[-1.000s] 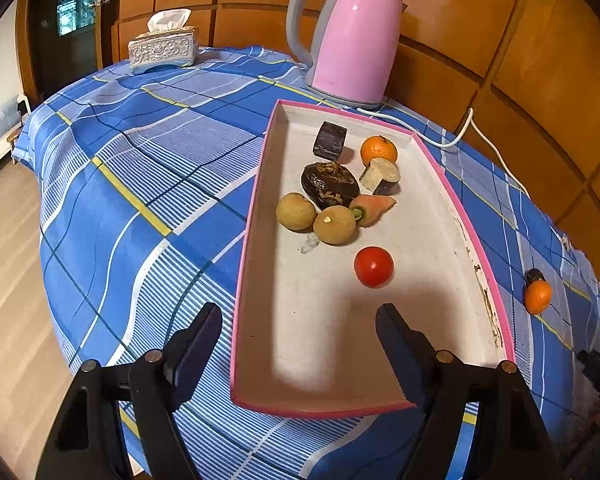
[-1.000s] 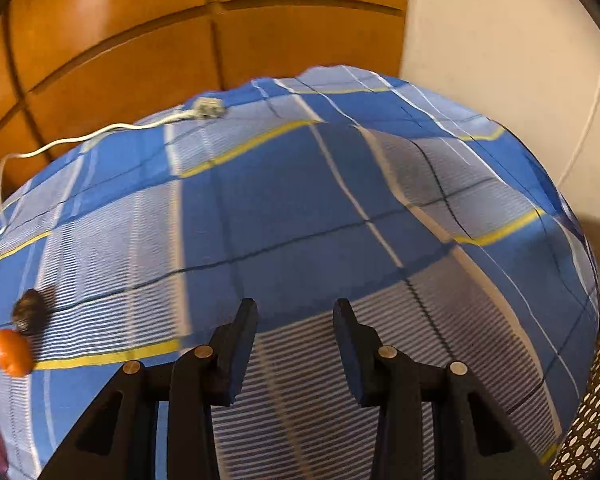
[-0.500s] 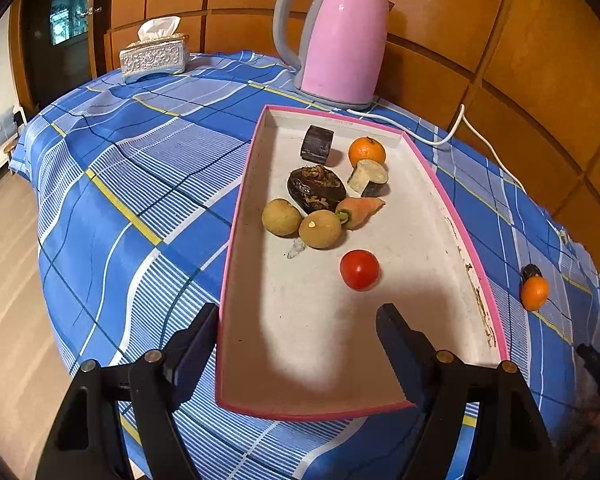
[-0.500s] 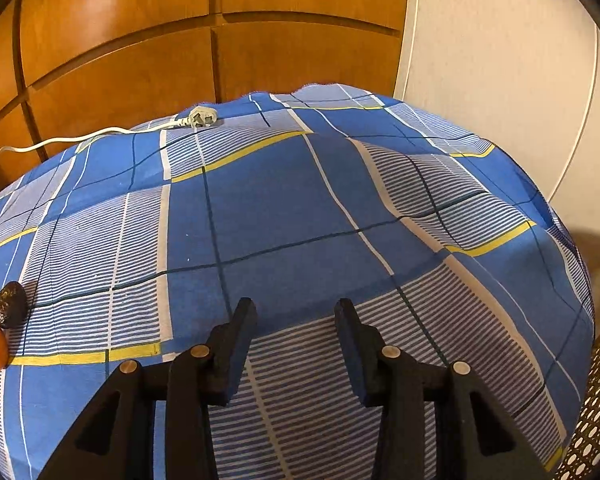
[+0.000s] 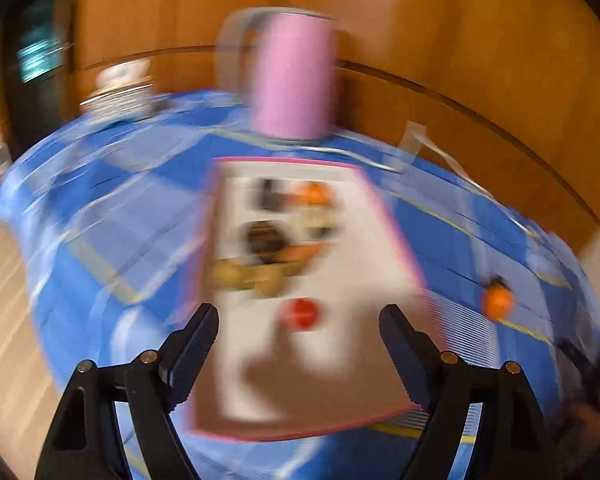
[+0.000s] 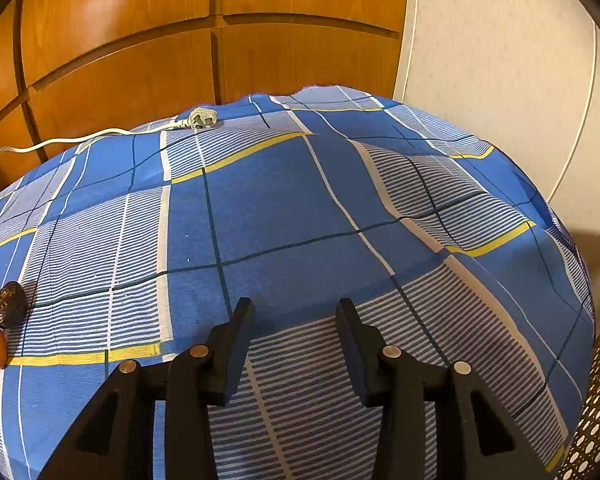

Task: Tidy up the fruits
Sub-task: 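Reach the left tool toward the orange mandarin beside the tray, then close the left tool on the orange mandarin and lift it, then carry the mandarin into the tray and open the left tool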

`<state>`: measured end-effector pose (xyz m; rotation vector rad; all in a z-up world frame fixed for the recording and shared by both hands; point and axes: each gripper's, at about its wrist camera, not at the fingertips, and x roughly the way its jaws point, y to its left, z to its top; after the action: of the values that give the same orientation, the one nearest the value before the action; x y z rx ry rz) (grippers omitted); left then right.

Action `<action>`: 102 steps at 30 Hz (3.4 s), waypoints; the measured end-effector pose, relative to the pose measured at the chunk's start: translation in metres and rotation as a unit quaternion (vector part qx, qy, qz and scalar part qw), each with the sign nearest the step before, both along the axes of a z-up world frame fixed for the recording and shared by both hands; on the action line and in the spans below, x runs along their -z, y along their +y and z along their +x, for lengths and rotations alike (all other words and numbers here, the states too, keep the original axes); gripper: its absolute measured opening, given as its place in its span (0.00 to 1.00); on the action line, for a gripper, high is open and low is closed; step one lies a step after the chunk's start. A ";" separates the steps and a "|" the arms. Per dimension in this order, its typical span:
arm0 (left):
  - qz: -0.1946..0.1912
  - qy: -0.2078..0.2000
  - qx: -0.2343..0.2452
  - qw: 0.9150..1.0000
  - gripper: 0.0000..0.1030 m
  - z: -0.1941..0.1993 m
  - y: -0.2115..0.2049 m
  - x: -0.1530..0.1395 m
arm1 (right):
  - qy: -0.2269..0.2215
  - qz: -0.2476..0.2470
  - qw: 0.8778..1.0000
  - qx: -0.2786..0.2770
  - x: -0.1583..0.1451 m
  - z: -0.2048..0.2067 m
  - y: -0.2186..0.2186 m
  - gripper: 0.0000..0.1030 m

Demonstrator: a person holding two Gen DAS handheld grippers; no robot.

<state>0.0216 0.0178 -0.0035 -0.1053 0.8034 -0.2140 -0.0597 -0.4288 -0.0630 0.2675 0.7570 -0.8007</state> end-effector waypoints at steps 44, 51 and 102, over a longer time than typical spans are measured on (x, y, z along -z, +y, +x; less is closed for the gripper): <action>0.051 0.056 0.301 0.951 0.39 0.030 -0.213 0.057 | -0.001 -0.003 1.000 -0.006 0.002 0.003 0.002 0.49; 0.034 0.068 0.265 0.961 0.38 0.022 -0.196 0.051 | -0.002 -0.003 1.000 -0.006 0.002 0.002 0.002 0.49; -0.087 0.055 0.026 0.994 0.39 0.062 -0.008 0.018 | -0.001 -0.005 1.000 -0.006 0.002 0.002 0.003 0.49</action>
<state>0.0833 0.0099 -0.0211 -0.2619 0.8974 -0.3298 -0.0573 -0.4254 -0.0653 0.2538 0.7524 -0.7932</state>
